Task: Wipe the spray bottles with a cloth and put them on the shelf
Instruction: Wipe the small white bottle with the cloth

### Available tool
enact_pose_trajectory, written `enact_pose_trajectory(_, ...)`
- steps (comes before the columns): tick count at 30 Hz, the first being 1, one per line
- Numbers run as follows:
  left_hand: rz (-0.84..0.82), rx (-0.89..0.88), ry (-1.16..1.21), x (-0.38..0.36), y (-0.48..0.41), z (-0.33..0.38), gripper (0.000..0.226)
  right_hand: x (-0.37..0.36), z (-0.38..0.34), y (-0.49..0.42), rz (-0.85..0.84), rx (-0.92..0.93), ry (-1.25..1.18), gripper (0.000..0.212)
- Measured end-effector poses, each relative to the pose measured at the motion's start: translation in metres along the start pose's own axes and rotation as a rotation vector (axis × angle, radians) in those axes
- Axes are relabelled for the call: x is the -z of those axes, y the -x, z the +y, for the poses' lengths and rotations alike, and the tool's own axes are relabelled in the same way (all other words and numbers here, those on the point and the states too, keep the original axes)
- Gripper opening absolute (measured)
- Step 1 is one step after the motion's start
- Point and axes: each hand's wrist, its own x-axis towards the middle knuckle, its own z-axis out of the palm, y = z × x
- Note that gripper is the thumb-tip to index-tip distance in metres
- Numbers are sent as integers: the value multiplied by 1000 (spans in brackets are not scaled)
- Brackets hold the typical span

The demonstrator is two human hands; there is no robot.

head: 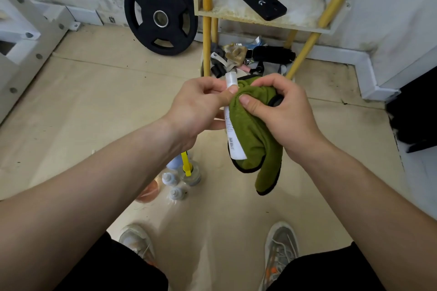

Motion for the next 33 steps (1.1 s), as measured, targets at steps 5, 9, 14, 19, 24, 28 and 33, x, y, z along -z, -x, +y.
enact_pose_trajectory(5,94,-4,50,14,-8,9,16,6,-1,1,-115,-30,-16,27)
enact_pose_trajectory(9,194,7,60,21,-14,10,17,-2,-3,12,-160,3,148,37)
enact_pose_trajectory(14,178,15,74,9,-9,1,19,-8,-8,16,-37,59,251,41)
enact_pose_trajectory(19,130,-13,57,6,-8,4,20,-12,-6,18,71,47,256,38)
enact_pose_trajectory(24,65,-3,-4,5,-5,4,16,-14,-3,18,121,40,214,32)
enact_pose_trajectory(28,17,10,-32,2,-1,2,16,-14,-2,15,131,8,148,27)
enact_pose_trajectory(33,76,5,-22,11,-7,3,14,-7,-1,11,-47,-66,170,39)
